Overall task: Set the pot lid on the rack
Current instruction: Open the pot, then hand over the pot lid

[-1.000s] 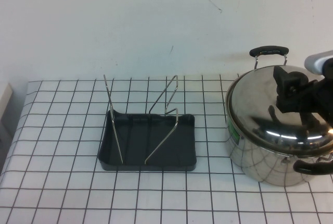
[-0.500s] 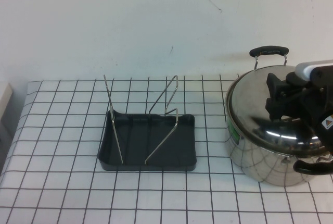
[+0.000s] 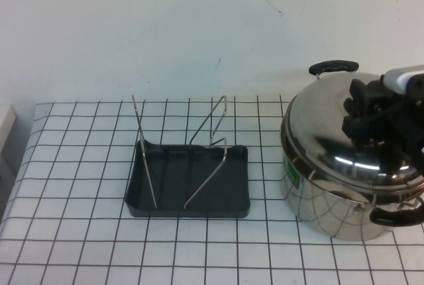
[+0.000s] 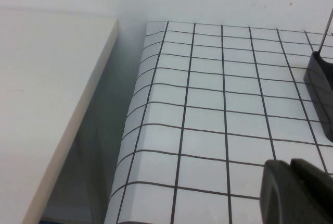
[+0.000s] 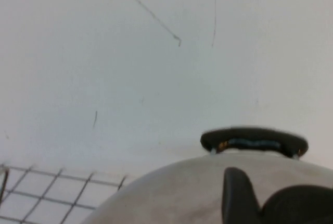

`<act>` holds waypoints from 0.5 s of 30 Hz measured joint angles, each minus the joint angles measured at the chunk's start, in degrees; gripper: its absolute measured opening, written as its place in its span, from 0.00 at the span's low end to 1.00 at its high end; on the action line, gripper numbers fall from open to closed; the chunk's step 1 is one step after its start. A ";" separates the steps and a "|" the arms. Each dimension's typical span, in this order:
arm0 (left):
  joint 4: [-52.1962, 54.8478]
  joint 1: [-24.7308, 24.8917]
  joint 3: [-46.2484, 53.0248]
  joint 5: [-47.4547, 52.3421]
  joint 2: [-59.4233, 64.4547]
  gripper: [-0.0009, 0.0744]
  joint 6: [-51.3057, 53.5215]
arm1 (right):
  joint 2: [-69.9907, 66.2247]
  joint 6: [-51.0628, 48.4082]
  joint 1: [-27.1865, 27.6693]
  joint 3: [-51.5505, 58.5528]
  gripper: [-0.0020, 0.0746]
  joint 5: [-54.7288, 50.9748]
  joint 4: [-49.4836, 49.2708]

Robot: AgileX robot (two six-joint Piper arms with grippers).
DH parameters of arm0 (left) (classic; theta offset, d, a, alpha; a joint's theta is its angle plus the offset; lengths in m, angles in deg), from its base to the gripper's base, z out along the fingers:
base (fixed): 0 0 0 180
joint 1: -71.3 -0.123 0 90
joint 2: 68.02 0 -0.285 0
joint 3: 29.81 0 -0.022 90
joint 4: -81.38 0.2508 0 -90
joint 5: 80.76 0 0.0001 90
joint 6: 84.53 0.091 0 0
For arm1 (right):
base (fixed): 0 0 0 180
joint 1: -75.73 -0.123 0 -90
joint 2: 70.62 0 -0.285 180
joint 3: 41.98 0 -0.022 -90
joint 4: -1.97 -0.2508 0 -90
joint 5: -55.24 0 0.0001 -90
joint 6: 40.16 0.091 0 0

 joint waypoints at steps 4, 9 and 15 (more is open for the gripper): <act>0.00 0.00 0.00 0.00 0.00 0.01 0.00 | 6.48 -3.68 0.00 0.00 0.46 -1.33 0.00; 0.00 0.00 0.00 0.00 0.00 0.01 0.00 | 15.63 -5.82 0.00 0.00 0.46 -9.21 -1.83; 0.00 0.00 0.00 0.00 0.00 0.01 0.00 | 21.33 -5.93 0.00 0.00 0.46 -14.80 -2.84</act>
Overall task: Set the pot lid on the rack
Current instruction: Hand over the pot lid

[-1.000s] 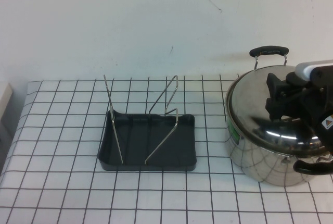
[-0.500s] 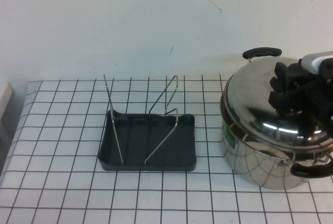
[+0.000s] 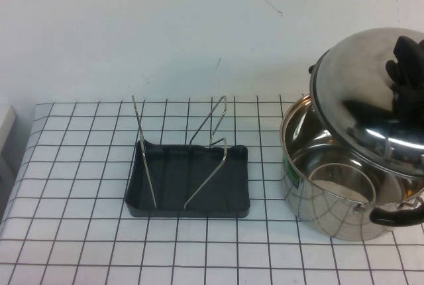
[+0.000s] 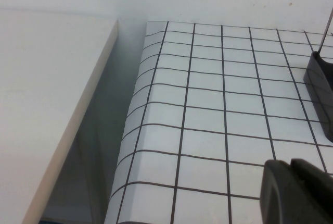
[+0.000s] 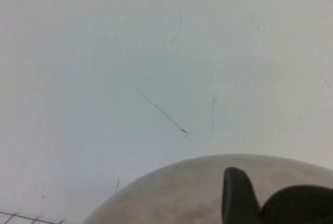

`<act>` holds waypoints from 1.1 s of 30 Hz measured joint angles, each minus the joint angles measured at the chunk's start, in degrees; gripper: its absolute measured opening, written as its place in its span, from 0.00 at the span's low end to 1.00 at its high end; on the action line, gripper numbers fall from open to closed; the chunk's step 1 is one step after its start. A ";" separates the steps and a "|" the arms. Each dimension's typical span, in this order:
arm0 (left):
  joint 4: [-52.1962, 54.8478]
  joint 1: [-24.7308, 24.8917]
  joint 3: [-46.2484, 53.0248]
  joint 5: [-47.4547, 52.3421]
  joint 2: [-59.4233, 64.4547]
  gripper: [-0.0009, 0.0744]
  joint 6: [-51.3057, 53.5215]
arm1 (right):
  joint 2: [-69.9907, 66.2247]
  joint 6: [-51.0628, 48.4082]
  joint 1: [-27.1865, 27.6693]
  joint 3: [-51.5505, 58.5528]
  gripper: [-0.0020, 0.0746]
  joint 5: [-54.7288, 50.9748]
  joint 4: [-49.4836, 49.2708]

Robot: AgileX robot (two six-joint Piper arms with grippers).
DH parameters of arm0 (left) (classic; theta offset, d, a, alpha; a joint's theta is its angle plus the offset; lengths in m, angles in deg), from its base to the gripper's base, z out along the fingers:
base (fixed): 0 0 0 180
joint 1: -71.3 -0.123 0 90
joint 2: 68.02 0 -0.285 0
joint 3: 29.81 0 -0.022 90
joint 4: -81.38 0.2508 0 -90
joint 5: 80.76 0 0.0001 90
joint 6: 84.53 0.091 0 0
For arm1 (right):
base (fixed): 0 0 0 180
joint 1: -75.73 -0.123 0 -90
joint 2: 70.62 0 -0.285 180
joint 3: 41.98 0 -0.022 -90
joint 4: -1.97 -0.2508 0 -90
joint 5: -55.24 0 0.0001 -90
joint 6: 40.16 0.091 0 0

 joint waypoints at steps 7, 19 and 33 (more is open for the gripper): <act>0.15 0.00 0.00 0.00 0.00 0.01 0.14 | 1.06 -0.23 0.00 0.00 0.46 -2.48 -0.10; -19.77 0.00 0.10 -0.87 0.00 0.01 -9.65 | 1.06 2.04 0.00 0.08 0.46 -5.12 -0.10; -60.13 0.00 0.10 -0.71 0.00 0.01 -4.50 | 1.06 27.36 0.00 0.08 0.46 2.32 12.10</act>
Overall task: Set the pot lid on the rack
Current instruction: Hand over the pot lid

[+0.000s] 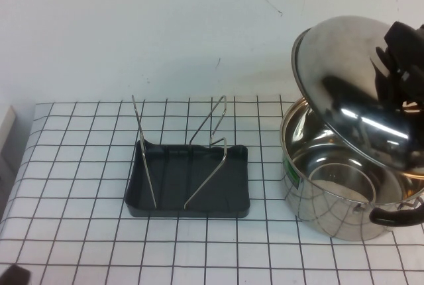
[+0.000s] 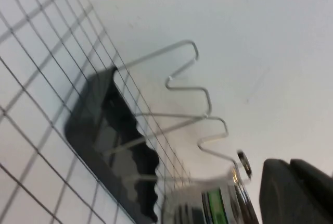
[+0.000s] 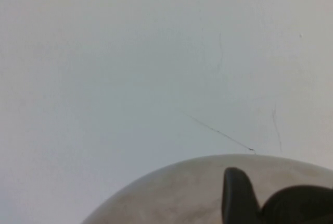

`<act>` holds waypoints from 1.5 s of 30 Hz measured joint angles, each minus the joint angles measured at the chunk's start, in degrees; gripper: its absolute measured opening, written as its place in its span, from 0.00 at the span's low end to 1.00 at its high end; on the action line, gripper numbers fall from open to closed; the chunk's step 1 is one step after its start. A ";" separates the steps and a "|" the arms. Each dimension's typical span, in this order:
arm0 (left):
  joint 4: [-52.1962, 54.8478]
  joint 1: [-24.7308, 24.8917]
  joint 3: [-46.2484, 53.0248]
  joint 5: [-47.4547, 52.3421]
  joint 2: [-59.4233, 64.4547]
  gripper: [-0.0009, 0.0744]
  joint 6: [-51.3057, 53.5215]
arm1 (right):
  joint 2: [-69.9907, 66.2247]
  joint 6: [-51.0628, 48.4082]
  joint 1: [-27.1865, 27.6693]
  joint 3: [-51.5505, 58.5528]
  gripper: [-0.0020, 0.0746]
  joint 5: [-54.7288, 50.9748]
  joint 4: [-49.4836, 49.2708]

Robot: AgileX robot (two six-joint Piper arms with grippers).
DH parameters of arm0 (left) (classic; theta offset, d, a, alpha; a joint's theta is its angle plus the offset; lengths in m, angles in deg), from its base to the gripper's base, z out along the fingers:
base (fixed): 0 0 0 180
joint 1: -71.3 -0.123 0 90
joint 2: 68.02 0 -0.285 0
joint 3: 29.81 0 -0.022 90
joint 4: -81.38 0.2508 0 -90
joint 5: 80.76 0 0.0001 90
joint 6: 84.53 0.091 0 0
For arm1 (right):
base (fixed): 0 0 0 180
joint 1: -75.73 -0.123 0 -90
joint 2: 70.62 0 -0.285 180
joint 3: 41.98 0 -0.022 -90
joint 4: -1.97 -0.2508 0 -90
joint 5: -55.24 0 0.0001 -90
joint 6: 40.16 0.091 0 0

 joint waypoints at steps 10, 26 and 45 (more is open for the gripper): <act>-29.89 0.00 -6.31 16.78 5.52 0.01 41.38 | -5.95 23.83 0.00 0.00 0.46 8.81 13.10; -30.13 0.00 -31.55 39.05 42.89 0.67 57.04 | -14.68 31.15 0.00 0.00 0.46 28.99 28.36; -29.93 22.92 -56.35 28.49 72.77 0.67 63.19 | -14.91 29.95 0.00 0.00 0.46 29.93 29.31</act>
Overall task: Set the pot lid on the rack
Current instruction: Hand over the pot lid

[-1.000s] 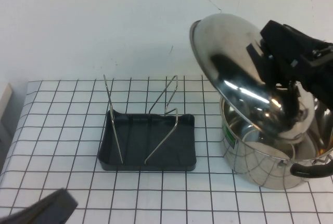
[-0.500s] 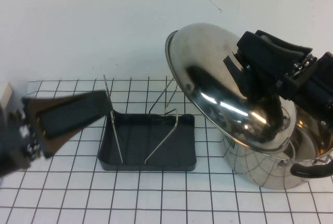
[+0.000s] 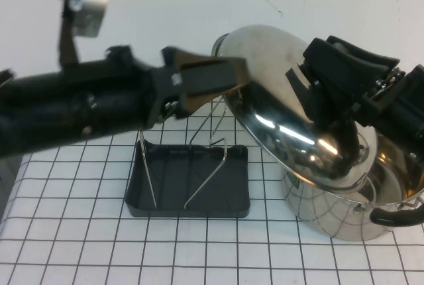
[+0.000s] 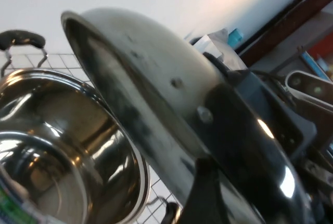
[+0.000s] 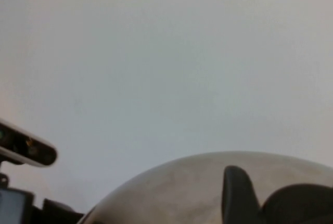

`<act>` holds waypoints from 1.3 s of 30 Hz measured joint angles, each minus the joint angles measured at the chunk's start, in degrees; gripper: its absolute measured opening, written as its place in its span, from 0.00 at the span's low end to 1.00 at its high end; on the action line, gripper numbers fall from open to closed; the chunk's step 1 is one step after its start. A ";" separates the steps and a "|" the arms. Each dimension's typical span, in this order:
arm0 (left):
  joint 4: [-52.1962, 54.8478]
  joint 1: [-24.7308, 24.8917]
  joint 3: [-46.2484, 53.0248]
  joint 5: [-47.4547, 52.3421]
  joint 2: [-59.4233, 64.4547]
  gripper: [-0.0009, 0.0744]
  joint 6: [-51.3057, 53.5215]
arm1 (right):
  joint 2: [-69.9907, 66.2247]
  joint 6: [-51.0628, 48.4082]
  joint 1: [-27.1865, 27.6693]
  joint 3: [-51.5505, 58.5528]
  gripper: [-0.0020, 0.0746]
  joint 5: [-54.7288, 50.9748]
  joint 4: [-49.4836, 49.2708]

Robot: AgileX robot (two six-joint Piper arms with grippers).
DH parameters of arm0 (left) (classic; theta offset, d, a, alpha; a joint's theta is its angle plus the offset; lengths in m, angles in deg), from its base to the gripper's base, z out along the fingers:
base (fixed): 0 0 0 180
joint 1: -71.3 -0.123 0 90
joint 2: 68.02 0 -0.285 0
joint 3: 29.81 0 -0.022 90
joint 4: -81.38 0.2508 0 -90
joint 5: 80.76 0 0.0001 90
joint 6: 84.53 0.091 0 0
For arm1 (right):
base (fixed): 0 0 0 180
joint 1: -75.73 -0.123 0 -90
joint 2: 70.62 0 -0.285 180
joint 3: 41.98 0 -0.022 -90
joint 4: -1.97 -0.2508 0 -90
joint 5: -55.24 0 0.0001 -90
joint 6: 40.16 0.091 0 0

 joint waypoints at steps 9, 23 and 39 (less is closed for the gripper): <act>0.00 3.23 -9.03 -1.03 10.01 0.66 -0.38 | 0.00 0.00 0.00 0.00 0.46 0.81 0.58; -1.93 3.46 -13.79 -0.31 14.03 0.39 -2.43 | 0.00 -1.35 0.10 0.00 0.46 0.36 1.21; -0.89 3.73 -15.43 2.02 15.16 0.13 -1.65 | -0.43 -1.21 0.30 0.00 0.71 -0.59 2.53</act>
